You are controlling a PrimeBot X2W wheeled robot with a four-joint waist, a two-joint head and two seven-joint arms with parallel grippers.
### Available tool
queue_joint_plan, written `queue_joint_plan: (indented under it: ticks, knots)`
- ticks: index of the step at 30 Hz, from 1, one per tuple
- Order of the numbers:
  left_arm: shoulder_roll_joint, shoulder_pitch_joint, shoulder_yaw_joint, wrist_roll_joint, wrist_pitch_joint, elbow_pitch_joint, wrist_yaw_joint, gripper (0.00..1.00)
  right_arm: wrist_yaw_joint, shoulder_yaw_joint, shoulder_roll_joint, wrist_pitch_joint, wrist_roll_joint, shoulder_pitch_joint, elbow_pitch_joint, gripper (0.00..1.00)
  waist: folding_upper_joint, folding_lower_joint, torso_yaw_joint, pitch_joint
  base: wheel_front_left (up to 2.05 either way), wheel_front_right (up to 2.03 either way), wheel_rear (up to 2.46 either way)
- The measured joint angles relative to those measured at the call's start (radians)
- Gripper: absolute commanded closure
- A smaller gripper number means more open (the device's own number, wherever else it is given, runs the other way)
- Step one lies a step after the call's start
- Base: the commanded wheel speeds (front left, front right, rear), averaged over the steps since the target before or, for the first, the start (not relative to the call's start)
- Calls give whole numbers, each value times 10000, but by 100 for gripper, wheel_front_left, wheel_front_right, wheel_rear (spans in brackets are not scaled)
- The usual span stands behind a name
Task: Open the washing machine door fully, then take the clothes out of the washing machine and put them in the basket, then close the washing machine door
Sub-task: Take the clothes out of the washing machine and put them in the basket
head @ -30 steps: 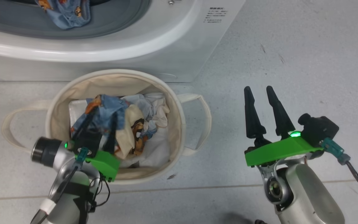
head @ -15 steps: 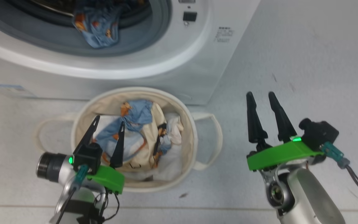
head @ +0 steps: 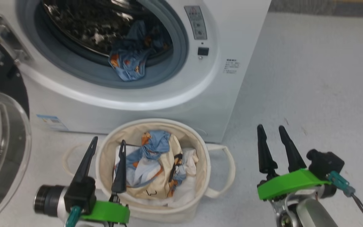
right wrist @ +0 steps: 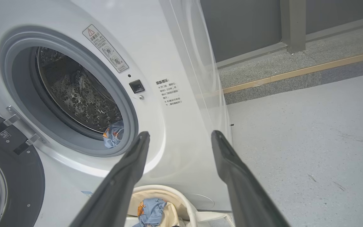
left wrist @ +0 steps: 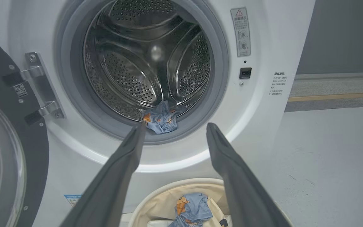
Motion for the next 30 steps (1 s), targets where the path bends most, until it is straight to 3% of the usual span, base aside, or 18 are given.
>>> queue_joint_plan:
  ticks: [5, 10, 16, 30]
  knots:
    - [-94, 670, 73, 125, 0, -1085, 211, 0, 0, -148, 4, 0, -2, 380, 73, 0, 0, 0, 95, -596, 0, 0, 0]
    - [-150, 1201, 194, 199, 0, -1308, 414, 0, 0, -491, 4, 0, -17, 649, 121, 0, 0, 0, 148, -1068, 0, 0, 0]
    - [-171, 1625, 169, 105, 0, -1158, 56, 0, 0, -470, 6, 0, -157, 822, 217, 0, 0, 0, 96, -1268, 0, 0, 0]
    - [-259, 1856, 8, 295, 0, -1011, 58, 0, 0, -401, 6, 0, -192, 826, 261, 0, 0, 0, -67, -1279, 0, 0, 0]
